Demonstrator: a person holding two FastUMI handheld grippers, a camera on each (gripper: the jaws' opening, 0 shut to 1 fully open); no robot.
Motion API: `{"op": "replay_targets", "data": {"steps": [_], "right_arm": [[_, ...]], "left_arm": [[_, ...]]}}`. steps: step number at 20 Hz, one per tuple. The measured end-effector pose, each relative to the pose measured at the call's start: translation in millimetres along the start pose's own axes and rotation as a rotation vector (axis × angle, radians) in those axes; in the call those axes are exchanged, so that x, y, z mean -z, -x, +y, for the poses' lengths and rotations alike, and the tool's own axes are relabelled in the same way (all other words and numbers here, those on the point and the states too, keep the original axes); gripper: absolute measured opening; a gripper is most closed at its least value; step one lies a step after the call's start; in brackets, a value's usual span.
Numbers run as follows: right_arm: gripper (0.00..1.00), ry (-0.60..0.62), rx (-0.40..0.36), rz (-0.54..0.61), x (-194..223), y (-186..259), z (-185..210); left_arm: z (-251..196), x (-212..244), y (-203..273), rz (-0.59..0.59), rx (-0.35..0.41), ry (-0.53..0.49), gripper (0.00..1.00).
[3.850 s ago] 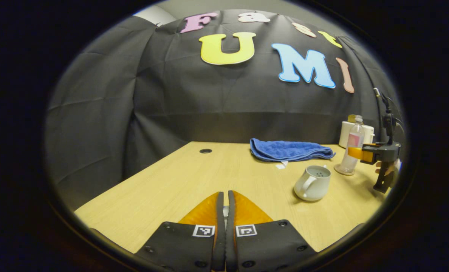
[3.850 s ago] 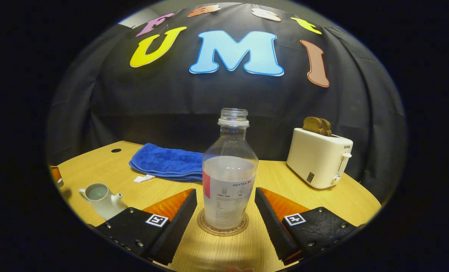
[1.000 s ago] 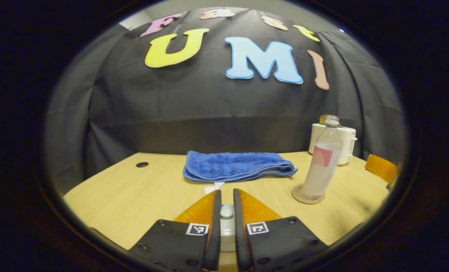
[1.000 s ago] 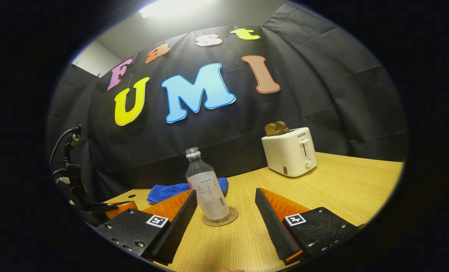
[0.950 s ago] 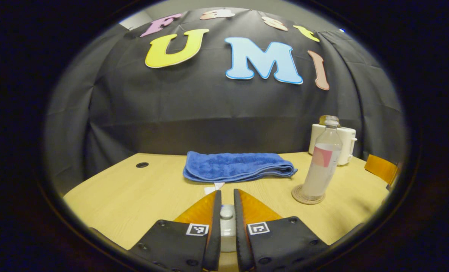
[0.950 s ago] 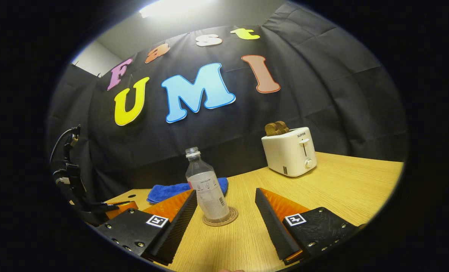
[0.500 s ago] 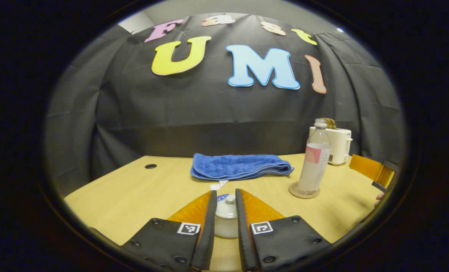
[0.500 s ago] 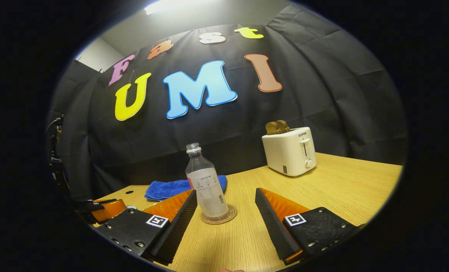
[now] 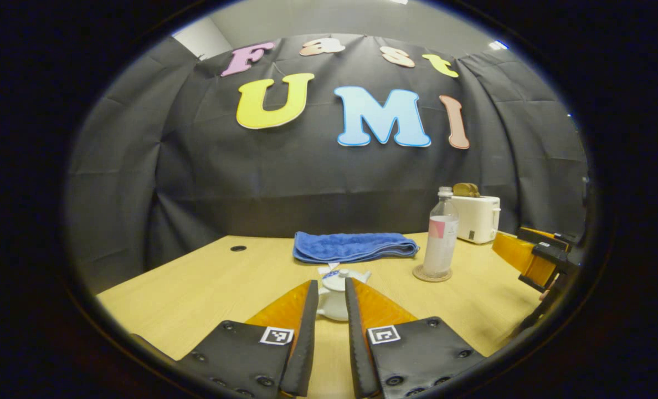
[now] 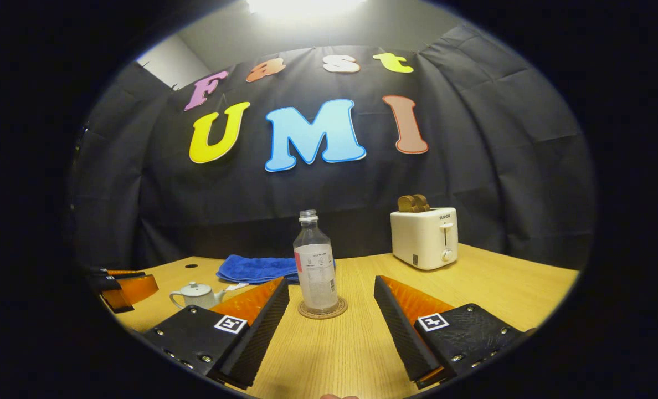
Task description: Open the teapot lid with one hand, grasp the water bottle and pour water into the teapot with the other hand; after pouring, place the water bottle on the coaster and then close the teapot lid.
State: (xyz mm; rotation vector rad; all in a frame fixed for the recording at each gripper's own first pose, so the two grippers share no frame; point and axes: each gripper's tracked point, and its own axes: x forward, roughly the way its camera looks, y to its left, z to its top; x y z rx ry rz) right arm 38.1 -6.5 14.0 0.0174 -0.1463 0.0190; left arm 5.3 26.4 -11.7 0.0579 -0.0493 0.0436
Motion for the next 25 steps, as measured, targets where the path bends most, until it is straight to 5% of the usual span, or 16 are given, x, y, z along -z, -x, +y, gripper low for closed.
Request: {"op": "replay_targets", "data": {"steps": [8,15,16,20,25], "right_arm": [[0.96,0.12,0.009,0.004,6,44,7],[0.95,0.041,0.017,0.079,21,49,4],[0.96,0.041,0.018,0.084,25,49,6],[0.96,0.04,0.025,0.085,24,50,5],[0.96,0.04,0.026,0.085,24,50,5]], "left_arm": [[-4,14,36,-0.007,0.0,-0.021,0.36],[-2,1,41,-0.101,-0.01,-0.009,0.34],[-3,10,40,-0.084,-0.002,-0.004,0.37],[-5,6,38,-0.091,0.011,-0.006,0.96],[18,7,43,-0.083,-0.135,-0.003,0.99]]}}
